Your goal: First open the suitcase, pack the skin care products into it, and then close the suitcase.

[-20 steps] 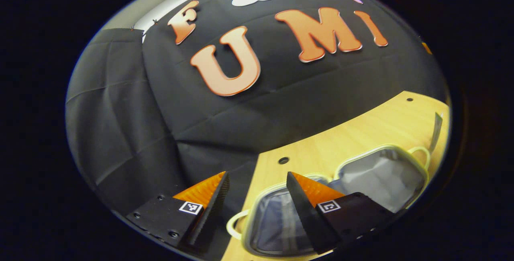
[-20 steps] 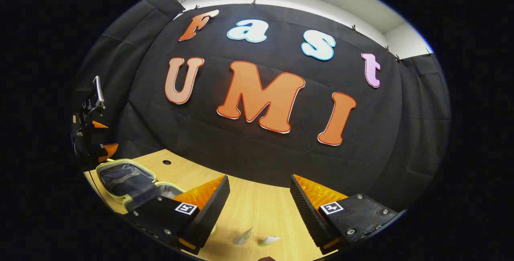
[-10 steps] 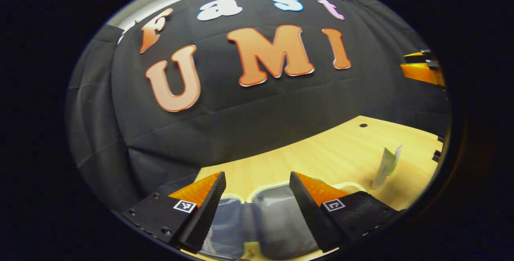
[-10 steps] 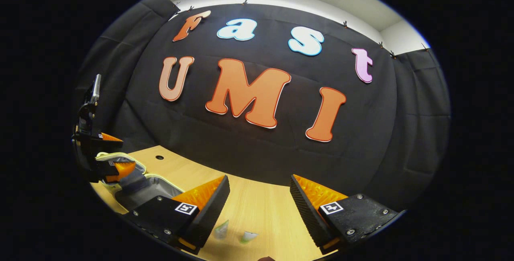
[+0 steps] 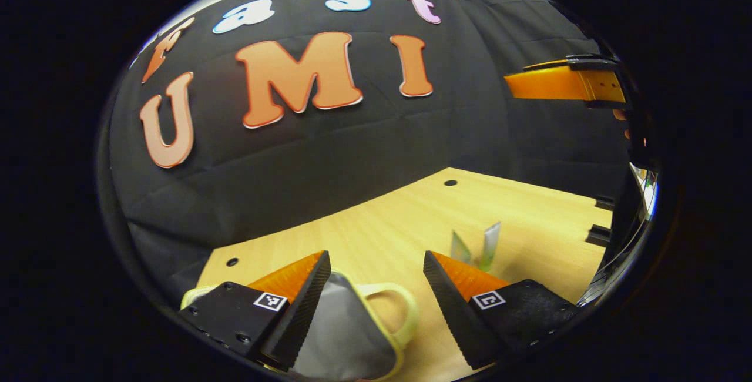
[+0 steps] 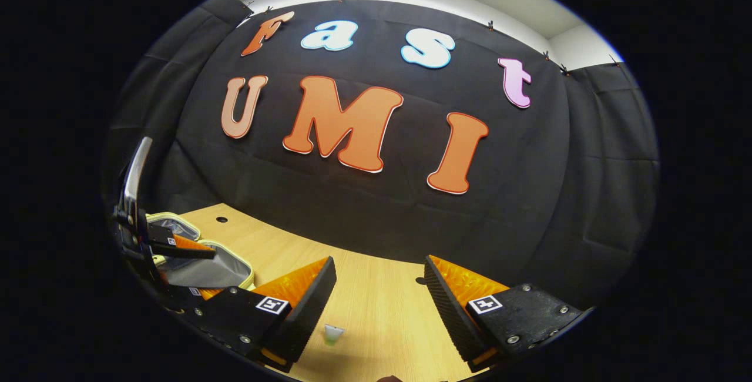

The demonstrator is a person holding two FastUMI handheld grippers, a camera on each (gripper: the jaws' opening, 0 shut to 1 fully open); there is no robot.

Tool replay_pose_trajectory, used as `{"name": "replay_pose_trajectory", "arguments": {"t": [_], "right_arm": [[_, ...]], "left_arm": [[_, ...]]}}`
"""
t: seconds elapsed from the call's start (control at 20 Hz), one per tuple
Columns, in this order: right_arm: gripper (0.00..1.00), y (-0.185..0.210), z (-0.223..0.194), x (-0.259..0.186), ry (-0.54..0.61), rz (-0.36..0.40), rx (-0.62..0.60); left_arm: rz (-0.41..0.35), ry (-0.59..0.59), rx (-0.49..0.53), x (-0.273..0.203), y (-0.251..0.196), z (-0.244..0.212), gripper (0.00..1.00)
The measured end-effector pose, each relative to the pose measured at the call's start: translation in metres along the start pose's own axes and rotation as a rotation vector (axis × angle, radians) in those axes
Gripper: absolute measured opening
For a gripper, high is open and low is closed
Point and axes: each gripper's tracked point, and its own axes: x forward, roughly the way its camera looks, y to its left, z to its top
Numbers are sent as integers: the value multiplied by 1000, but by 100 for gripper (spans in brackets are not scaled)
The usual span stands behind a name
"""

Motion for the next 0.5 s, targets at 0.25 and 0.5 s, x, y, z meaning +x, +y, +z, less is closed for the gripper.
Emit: {"name": "replay_pose_trajectory", "arguments": {"t": [0.25, 0.5], "right_arm": [[95, -12, -18, -7, 44, 23, -5], [96, -15, -31, -9, 78, 74, 54]], "left_arm": [[-92, 46, 5, 25, -57, -16, 98], [-132, 112, 35, 56, -88, -49, 98]]}}
